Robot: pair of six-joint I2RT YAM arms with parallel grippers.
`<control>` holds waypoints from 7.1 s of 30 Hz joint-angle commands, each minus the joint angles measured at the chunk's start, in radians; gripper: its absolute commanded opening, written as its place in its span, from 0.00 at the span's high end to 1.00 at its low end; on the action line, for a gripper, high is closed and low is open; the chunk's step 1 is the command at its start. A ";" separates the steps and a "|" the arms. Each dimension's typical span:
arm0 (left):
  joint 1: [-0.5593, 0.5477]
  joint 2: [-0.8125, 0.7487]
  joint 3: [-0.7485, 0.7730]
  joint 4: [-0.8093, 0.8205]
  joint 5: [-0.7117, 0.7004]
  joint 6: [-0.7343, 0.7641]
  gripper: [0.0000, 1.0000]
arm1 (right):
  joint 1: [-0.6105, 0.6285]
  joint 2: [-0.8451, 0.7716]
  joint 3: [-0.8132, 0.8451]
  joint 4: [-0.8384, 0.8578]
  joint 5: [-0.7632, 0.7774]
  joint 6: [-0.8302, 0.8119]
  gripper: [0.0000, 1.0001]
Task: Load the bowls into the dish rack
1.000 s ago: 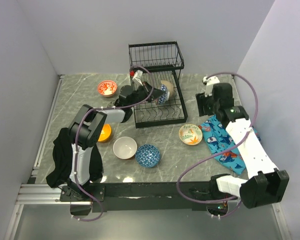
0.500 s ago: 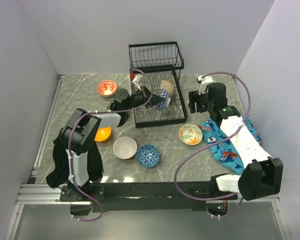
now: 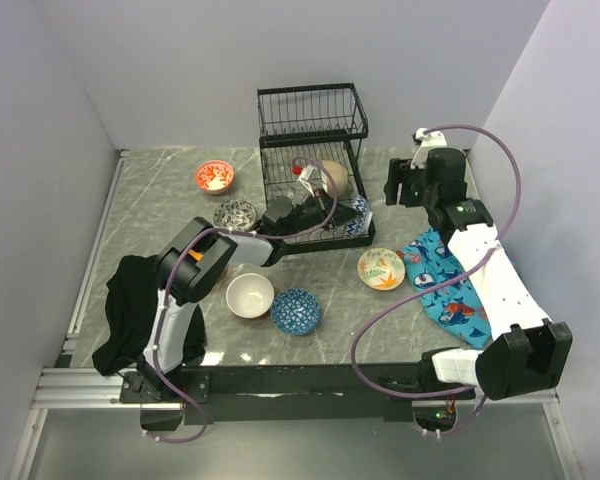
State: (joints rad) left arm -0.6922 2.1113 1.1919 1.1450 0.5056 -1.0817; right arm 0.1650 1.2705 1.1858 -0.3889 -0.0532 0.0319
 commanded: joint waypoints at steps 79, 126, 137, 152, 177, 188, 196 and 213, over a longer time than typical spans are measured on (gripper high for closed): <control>-0.037 0.176 0.163 -0.206 -0.351 -0.238 0.99 | -0.038 0.064 0.101 -0.068 -0.028 0.023 0.26; 0.006 0.179 0.281 -0.113 -0.227 -0.224 0.51 | -0.038 0.145 0.176 -0.065 -0.036 0.037 0.27; 0.097 -0.055 0.175 -0.355 -0.005 0.121 0.46 | -0.036 0.113 0.233 -0.065 -0.025 0.013 0.24; 0.053 -0.445 0.026 -0.914 0.152 0.894 0.44 | -0.044 -0.159 0.057 -0.068 0.067 -0.059 0.22; -0.420 -0.129 0.420 -1.440 -0.139 1.628 0.52 | -0.377 -0.536 0.248 -0.407 -0.123 0.206 0.18; -0.440 -0.022 0.491 -1.392 -0.259 1.619 0.63 | -0.374 -0.571 0.218 -0.389 -0.139 0.183 0.19; -0.438 0.029 0.521 -1.383 -0.249 1.600 0.64 | -0.374 -0.568 0.210 -0.381 -0.135 0.161 0.19; -0.440 0.090 0.560 -1.361 -0.237 1.537 0.85 | -0.375 -0.576 0.199 -0.383 -0.123 0.164 0.19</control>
State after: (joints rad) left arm -1.1275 2.1902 1.7042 -0.2520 0.2577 0.4786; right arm -0.2085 0.6979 1.3849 -0.7937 -0.1802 0.2077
